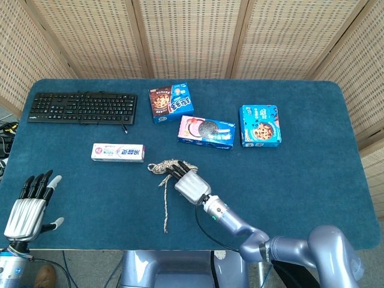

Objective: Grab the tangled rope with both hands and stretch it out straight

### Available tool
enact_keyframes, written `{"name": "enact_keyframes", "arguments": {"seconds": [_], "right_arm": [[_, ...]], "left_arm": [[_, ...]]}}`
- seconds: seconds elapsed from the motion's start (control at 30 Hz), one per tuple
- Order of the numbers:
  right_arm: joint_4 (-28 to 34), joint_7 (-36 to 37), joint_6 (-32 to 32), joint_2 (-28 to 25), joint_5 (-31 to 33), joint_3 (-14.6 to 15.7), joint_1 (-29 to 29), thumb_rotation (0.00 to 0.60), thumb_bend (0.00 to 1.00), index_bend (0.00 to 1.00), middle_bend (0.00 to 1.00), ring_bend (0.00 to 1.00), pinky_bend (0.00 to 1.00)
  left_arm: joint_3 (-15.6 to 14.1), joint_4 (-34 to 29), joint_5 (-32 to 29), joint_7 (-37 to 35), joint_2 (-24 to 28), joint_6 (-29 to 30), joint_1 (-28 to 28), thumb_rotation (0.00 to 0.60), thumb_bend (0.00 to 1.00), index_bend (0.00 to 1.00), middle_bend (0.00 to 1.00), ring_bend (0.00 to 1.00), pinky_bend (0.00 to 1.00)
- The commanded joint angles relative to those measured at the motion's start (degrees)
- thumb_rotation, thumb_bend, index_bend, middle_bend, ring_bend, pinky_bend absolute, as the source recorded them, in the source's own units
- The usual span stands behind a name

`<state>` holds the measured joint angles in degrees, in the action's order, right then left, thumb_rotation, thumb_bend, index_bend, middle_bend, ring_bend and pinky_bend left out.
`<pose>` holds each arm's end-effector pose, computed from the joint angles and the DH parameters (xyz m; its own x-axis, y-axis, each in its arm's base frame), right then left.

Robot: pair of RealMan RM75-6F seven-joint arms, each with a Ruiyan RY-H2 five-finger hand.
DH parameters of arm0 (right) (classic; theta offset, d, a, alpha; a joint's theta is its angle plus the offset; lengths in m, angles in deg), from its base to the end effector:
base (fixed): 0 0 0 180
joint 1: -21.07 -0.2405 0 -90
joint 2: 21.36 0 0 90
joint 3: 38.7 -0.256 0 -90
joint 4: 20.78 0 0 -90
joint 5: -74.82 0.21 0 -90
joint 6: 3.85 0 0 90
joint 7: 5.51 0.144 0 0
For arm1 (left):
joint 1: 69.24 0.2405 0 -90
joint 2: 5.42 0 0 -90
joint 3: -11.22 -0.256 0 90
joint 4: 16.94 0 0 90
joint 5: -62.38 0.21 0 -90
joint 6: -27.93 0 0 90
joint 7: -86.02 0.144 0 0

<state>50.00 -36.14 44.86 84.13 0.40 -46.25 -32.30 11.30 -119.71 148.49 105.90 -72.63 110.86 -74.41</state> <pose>-0.0666 -0.3241 -0.1148 0.7042 -0.0790 0.7056 -0.5297 -0.7202 0.4480 -0.2711 0.1680 0.1173 0.4992 0.0926 0.8615 0.8665 -0.0561 -0.4960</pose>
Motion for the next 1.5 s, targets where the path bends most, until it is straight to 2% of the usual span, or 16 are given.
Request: {"name": "enact_keyframes", "arguments": {"seconds": [0.03, 0.2, 0.27, 0.43, 0.53, 0.63, 1.13, 1.5], "right_arm": [[0.1, 2.9, 0.1, -1.5, -3.0, 0.9, -0.5, 0.6, 0.51, 0.63, 0.03, 0.0, 0.0], [-0.7, 6.6, 0.3, -3.1, -7.3, 2.4, -1.0, 0.6, 0.51, 0.63, 0.03, 0.0, 0.0], [-1.2, 7.4, 0.5, -3.2, -8.3, 2.8, -1.1, 0.6, 0.51, 0.63, 0.03, 0.0, 0.0], [-2.5, 8.6, 1.2, -3.3, -10.5, 3.1, -1.6, 0.6, 0.51, 0.63, 0.04, 0.0, 0.0], [-2.8, 9.1, 1.3, -3.5, -11.1, 3.2, -1.7, 0.6, 0.51, 0.63, 0.04, 0.0, 0.0], [-3.0, 9.9, 1.3, -3.8, -11.5, 3.3, -1.8, 0.6, 0.51, 0.63, 0.04, 0.0, 0.0], [-4.7, 12.7, -0.5, -4.3, -10.8, 3.0, -2.0, 0.6, 0.51, 0.63, 0.04, 0.0, 0.0], [-6.1, 15.3, -0.6, -4.4, -11.4, 3.0, -2.0, 0.6, 0.51, 0.64, 0.04, 0.0, 0.0]], "left_arm": [[-0.5, 1.4, 3.3, 0.2, -0.6, -0.7, -1.3, 0.6, 0.0, 0.0, 0.0, 0.0, 0.0], [-0.2, 4.8, 9.2, 2.5, -3.2, -3.9, -5.7, 0.6, 0.0, 0.0, 0.0, 0.0, 0.0], [0.0, 6.2, 10.7, 2.4, -4.3, -5.6, -7.6, 0.6, 0.0, 0.03, 0.0, 0.0, 0.0], [0.2, 11.2, 15.9, -1.3, -7.9, -11.3, -14.1, 0.6, 0.08, 0.22, 0.0, 0.0, 0.0], [0.3, 14.3, 18.2, -3.7, -10.0, -12.6, -16.8, 0.6, 0.12, 0.32, 0.0, 0.0, 0.0], [0.3, 17.2, 19.9, -5.7, -12.1, -13.5, -19.1, 0.6, 0.17, 0.37, 0.0, 0.0, 0.0], [-0.5, 27.5, 22.4, -12.1, -23.5, -21.3, -29.7, 0.6, 0.25, 0.43, 0.0, 0.0, 0.0], [-1.4, 33.3, 21.5, -15.2, -29.1, -23.7, -33.7, 0.6, 0.25, 0.46, 0.0, 0.0, 0.0]]}}
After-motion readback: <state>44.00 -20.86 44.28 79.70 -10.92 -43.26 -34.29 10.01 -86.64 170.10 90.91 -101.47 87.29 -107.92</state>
